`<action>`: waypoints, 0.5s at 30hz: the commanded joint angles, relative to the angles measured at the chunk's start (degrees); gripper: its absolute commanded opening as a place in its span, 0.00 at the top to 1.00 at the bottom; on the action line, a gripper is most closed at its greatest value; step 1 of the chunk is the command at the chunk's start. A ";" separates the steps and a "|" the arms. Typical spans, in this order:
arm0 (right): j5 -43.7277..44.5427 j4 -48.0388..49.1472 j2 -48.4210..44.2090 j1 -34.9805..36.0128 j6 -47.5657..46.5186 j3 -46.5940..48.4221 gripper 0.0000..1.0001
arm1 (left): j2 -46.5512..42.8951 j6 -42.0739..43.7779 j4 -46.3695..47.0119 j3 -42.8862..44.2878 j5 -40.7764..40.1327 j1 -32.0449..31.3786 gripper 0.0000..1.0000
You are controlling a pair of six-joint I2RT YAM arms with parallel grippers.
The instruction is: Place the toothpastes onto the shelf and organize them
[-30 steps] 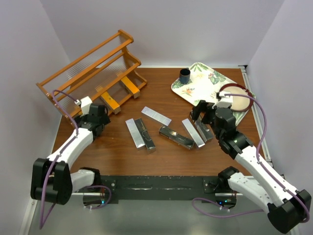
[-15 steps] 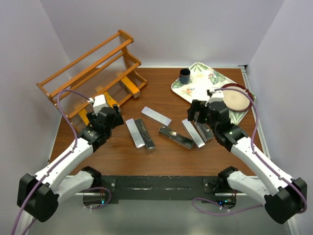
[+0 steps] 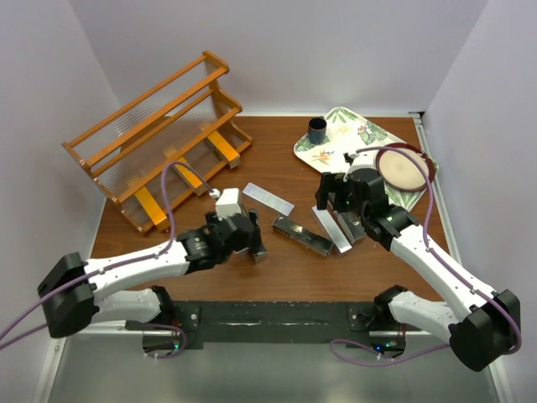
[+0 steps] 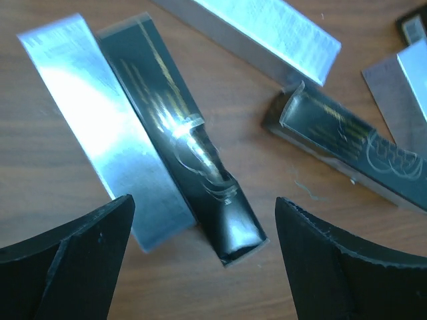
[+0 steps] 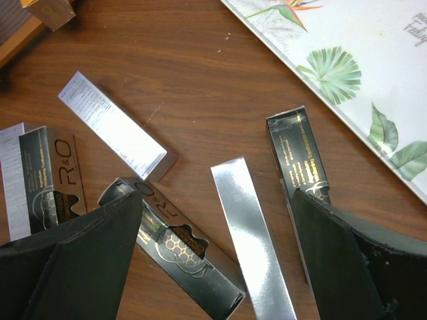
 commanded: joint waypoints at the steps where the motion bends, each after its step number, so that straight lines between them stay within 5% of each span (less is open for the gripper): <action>1: -2.02 0.58 -1.23 -0.15 -0.10 1.21 0.02 | 5.82 -14.68 -5.04 5.09 -8.05 -7.09 0.10; 15: -0.62 0.40 -4.40 -0.15 -1.95 -1.61 0.01 | 21.12 -20.16 -3.46 9.92 -7.44 -10.61 0.22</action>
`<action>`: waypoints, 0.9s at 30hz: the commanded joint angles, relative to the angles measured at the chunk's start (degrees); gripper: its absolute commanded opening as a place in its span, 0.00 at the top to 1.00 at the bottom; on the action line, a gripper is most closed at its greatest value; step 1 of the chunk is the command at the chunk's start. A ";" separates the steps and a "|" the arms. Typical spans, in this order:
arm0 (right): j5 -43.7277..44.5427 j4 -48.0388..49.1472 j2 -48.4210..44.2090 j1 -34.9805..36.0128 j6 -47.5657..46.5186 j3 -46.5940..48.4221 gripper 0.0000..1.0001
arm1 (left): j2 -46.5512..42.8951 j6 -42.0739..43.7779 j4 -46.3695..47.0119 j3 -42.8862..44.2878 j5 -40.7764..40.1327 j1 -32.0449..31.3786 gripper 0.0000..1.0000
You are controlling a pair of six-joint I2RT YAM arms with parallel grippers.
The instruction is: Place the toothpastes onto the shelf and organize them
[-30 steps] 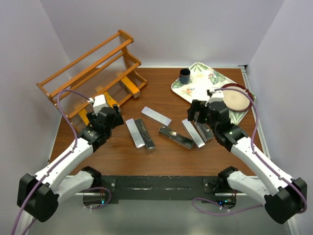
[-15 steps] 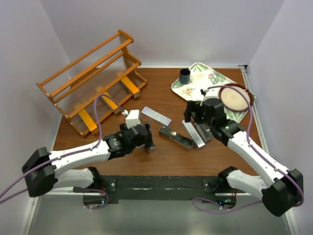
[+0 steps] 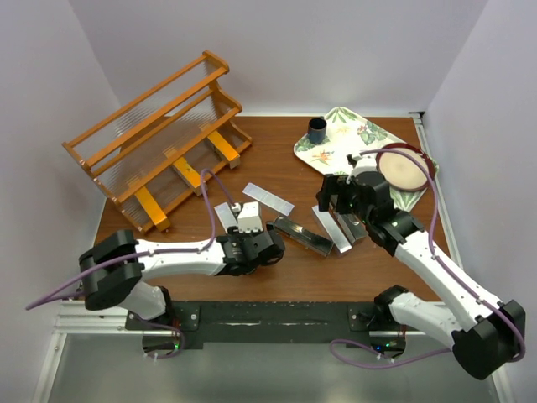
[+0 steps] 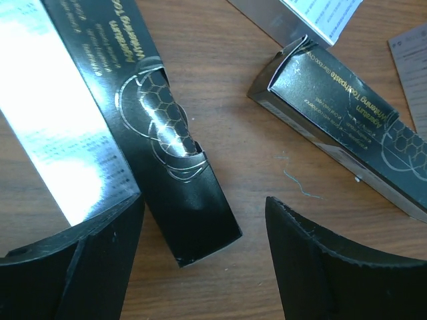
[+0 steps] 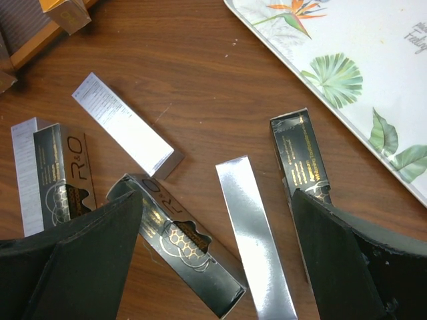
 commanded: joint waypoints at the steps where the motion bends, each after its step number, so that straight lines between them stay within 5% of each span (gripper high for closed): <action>1: 0.48 0.73 -0.83 -0.15 -1.53 -0.74 0.01 | 4.03 -2.55 0.49 3.41 -1.54 -0.26 0.24; 17: -0.84 2.14 1.28 -0.15 -1.89 -1.62 0.01 | 10.36 -2.19 -1.09 7.28 -3.46 -0.34 0.32; 27: -2.25 2.40 2.15 -0.15 -2.15 -1.97 0.01 | 13.61 -9.22 -5.75 10.10 -8.74 -0.26 0.22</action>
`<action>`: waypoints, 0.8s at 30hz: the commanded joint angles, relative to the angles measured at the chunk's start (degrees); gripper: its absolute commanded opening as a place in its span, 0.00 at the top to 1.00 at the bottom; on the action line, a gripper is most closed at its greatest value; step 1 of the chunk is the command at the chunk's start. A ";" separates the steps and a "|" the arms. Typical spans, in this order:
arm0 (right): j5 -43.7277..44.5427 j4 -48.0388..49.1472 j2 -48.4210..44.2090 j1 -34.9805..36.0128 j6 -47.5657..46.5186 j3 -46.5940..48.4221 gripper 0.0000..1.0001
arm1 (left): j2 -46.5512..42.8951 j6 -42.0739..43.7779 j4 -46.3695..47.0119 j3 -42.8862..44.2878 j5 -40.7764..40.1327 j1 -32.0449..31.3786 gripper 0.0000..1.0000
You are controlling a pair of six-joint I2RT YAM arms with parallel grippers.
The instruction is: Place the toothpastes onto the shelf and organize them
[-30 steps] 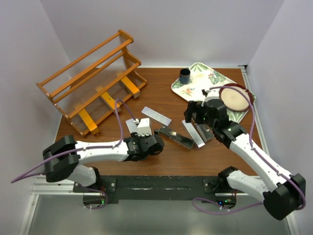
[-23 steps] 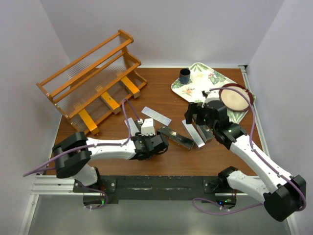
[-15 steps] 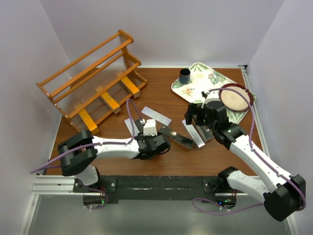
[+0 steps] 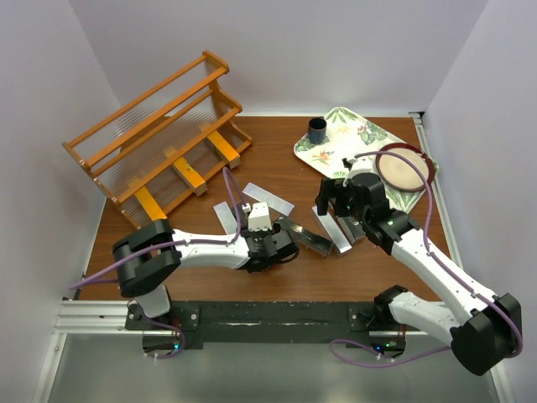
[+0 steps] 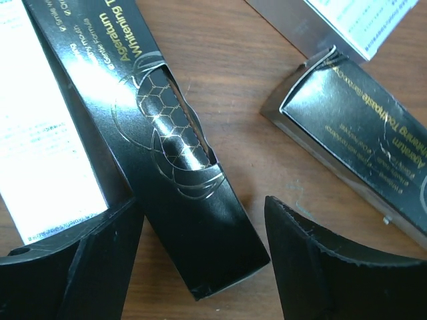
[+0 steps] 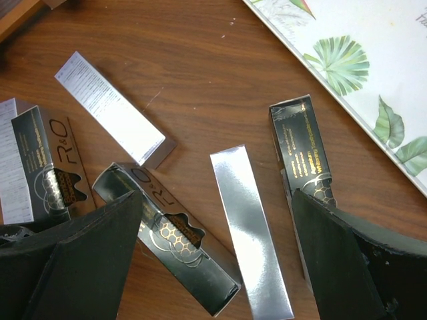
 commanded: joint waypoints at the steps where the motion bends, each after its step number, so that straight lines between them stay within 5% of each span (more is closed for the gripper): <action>1: -1.66 2.07 0.38 -0.15 -1.10 -0.39 0.01 | 1.37 -4.68 -2.17 2.88 -5.62 -0.17 0.22; 9: -2.09 2.16 0.56 -0.15 -1.28 -0.57 0.01 | 0.77 -4.51 -3.40 1.84 -3.51 -0.17 0.37; 24: -2.89 1.81 1.26 -0.15 -1.37 0.13 0.02 | -13.91 2.43 -12.80 -0.72 0.89 -2.71 0.62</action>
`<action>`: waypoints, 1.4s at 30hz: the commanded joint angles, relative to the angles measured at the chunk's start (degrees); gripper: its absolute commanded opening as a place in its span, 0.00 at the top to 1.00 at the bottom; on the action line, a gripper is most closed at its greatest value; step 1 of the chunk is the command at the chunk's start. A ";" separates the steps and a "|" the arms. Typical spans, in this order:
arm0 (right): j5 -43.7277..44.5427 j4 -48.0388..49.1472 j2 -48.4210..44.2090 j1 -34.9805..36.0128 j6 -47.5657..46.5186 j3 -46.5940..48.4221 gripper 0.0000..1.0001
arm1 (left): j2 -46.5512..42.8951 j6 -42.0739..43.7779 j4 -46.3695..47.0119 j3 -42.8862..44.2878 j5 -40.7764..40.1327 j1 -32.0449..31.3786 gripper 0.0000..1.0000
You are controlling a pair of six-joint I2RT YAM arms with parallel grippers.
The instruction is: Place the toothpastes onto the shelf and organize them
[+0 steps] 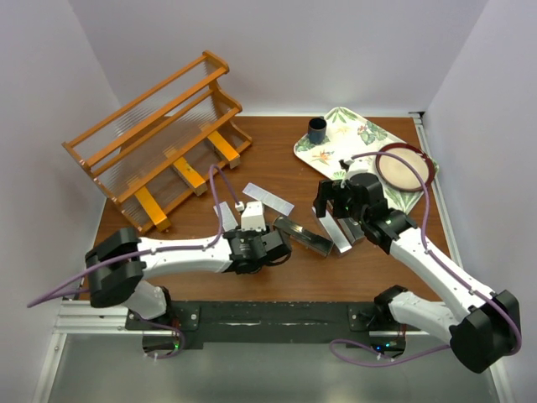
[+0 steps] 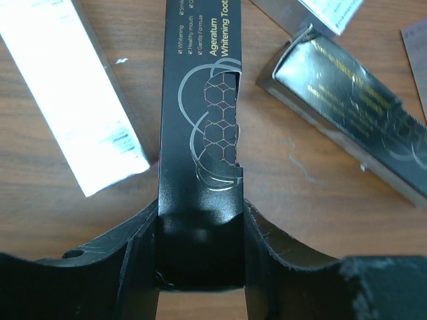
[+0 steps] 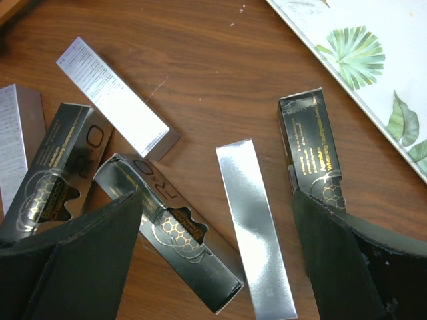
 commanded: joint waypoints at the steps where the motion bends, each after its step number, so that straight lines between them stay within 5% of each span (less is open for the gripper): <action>1: -1.03 1.77 0.39 -0.15 -0.91 0.44 0.02 | -5.97 2.50 -4.84 -0.74 -1.54 -1.12 0.65; 7: -1.29 1.42 0.48 -0.15 -0.91 0.88 0.02 | -11.51 6.28 -6.34 -0.56 -1.37 -1.12 0.74; 19: -1.56 1.42 -0.23 -0.15 -0.91 0.88 0.02 | -19.43 15.42 -12.05 6.90 -5.75 -0.42 0.74; 31: -1.56 1.50 -1.98 -0.15 -0.91 0.18 0.01 | -20.23 37.82 -0.90 17.61 -1.89 17.33 0.74; 42: -1.47 2.03 -3.13 -0.06 -0.73 -0.88 0.01 | -9.42 38.72 4.55 24.75 -0.13 30.34 0.75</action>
